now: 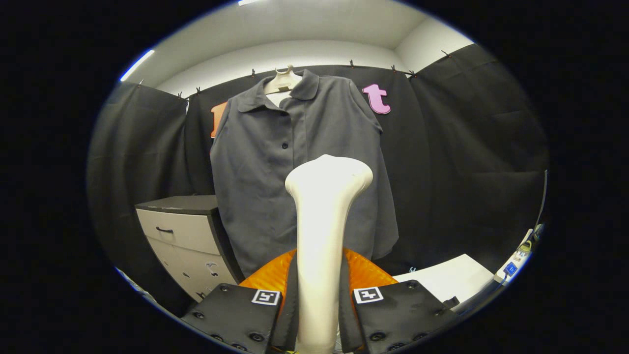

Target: Iron the clothes twice with a garment steamer, once on the left side and once on the right side.

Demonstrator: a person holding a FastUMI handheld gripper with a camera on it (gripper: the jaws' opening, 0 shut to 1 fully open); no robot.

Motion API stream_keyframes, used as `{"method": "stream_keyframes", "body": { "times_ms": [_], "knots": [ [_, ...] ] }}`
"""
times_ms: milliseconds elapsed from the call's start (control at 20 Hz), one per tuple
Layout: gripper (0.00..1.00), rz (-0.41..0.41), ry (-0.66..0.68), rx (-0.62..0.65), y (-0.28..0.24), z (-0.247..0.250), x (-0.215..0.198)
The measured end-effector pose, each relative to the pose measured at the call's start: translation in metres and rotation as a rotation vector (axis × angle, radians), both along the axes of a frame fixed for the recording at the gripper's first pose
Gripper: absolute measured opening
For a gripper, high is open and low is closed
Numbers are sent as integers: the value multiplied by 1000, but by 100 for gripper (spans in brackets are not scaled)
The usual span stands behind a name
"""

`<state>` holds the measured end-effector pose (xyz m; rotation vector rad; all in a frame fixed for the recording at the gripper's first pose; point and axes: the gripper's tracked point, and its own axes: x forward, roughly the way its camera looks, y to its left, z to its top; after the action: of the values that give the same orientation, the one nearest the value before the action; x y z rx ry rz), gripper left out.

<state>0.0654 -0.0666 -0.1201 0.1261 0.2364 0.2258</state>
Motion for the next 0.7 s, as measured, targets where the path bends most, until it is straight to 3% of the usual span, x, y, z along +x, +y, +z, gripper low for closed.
{"method": "stream_keyframes", "body": {
  "times_ms": [700],
  "knots": [
    [40,20,-120,24,46,95,-28]
  ]
}}
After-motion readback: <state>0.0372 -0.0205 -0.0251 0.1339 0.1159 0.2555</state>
